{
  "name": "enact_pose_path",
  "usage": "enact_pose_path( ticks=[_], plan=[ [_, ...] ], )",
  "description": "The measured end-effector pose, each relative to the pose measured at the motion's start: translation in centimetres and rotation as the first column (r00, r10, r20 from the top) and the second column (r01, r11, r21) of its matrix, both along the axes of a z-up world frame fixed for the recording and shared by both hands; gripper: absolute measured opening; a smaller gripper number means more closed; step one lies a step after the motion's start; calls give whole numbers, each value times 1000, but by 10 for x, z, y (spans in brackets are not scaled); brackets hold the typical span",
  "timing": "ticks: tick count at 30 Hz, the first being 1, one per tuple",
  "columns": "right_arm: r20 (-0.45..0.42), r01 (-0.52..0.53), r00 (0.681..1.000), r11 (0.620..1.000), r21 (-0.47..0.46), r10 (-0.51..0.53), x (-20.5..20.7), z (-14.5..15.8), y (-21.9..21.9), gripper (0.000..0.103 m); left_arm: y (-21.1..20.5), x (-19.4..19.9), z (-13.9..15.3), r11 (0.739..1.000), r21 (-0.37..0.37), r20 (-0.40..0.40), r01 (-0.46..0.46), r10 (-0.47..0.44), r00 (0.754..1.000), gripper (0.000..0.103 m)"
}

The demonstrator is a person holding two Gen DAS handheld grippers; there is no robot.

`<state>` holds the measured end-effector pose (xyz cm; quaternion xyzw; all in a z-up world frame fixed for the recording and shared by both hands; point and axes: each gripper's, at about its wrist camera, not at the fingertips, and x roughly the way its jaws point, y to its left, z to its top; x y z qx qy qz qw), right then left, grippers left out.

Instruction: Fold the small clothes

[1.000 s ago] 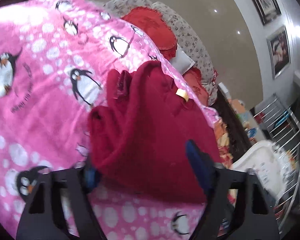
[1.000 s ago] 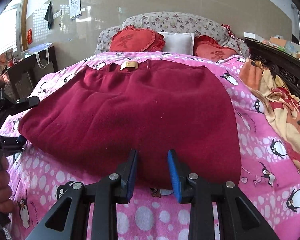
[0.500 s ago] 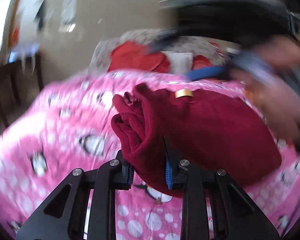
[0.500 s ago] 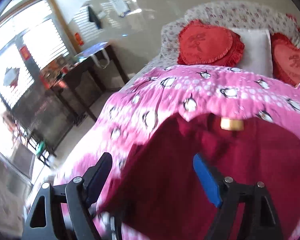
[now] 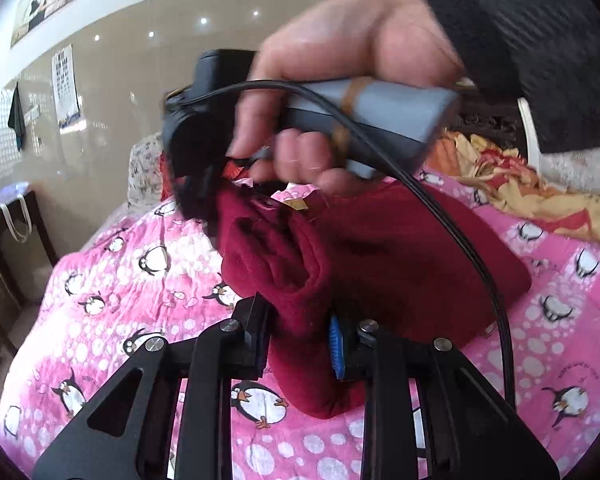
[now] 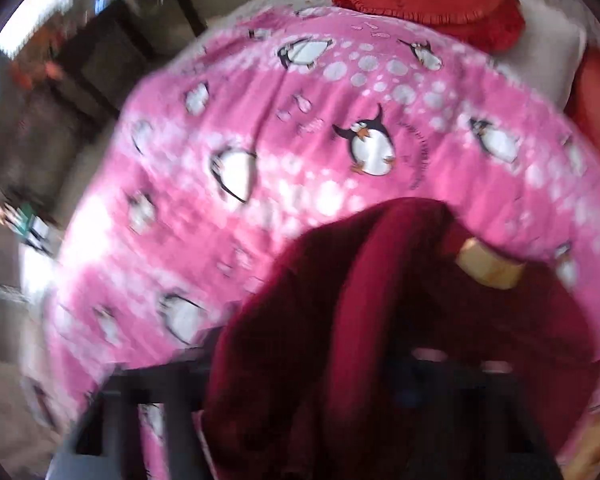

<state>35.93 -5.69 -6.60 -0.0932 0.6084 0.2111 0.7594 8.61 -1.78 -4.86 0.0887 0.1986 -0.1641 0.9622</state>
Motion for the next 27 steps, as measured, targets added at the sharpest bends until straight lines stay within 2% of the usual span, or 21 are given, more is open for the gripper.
enact_pose_path(
  ticks=[2,5,9,13,18,21,23,25,26,27],
  plan=[
    [21,26,999,998,49,-27,1,10,-15,15,2,-1,7,999,-48,-13,16,-17,1000,22],
    [44,73,996,992,106,-78,-1,24,-53,14,-4,-5,19,991,-120,-48,55,-61,997,22],
    [42,129,990,983,129,-135,-3,35,-101,13,-22,1,36,964,-236,-112,123,-153,982,22],
    [51,185,980,971,152,-195,-13,52,-165,12,-57,5,52,937,-286,-118,202,-244,963,22],
    [76,219,970,965,147,-232,-23,59,-220,12,-110,8,60,906,-305,-132,293,-345,929,22],
    [97,221,968,970,102,-231,-24,55,-243,12,-133,9,53,895,-308,-160,321,-381,911,22],
    [115,222,967,973,55,-227,-24,45,-252,12,-148,11,44,887,-310,-198,342,-412,889,25],
    [102,247,963,968,37,-250,-22,24,-263,19,-158,15,27,880,-318,-266,353,-440,857,31],
    [80,272,958,961,48,-275,-21,13,-270,26,-160,16,19,878,-324,-302,354,-450,840,31],
    [70,302,949,950,75,-307,-22,6,-278,28,-160,14,14,873,-332,-325,358,-462,825,32]
  ],
)
